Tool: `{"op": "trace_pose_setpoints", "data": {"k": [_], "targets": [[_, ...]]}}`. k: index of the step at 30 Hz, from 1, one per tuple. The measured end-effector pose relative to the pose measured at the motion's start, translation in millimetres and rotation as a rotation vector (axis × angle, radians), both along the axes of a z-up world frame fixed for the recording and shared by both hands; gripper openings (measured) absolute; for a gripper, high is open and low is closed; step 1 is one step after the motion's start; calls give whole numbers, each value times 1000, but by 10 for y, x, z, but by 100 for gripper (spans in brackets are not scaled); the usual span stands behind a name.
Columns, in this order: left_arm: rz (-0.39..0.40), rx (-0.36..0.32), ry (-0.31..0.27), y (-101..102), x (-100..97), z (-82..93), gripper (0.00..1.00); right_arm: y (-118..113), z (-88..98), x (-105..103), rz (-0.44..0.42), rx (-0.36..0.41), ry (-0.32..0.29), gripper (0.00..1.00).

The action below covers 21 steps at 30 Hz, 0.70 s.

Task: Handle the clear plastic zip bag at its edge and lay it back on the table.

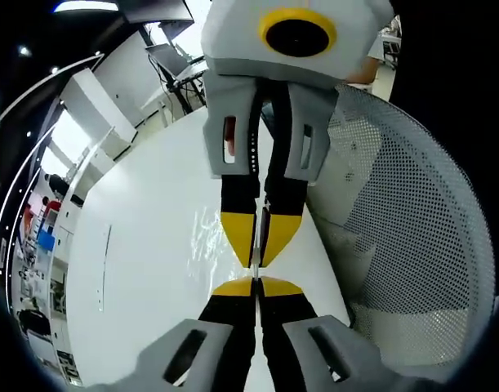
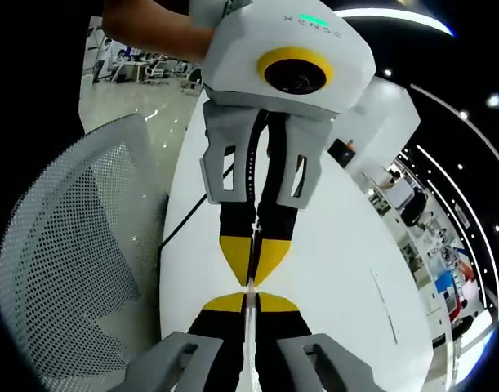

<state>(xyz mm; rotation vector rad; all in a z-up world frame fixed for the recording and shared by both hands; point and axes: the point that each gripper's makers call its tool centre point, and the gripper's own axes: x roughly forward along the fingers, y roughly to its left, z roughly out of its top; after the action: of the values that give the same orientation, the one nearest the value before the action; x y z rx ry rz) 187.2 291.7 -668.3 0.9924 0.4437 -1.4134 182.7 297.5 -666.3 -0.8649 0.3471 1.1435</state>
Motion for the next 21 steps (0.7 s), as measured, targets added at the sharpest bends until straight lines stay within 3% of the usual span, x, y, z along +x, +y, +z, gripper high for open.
{"op": "trace_pose_setpoints", "data": {"k": [21], "targets": [[6,2,-4,50,13,17,0,-45,14,0,-10,2,1,0]]}}
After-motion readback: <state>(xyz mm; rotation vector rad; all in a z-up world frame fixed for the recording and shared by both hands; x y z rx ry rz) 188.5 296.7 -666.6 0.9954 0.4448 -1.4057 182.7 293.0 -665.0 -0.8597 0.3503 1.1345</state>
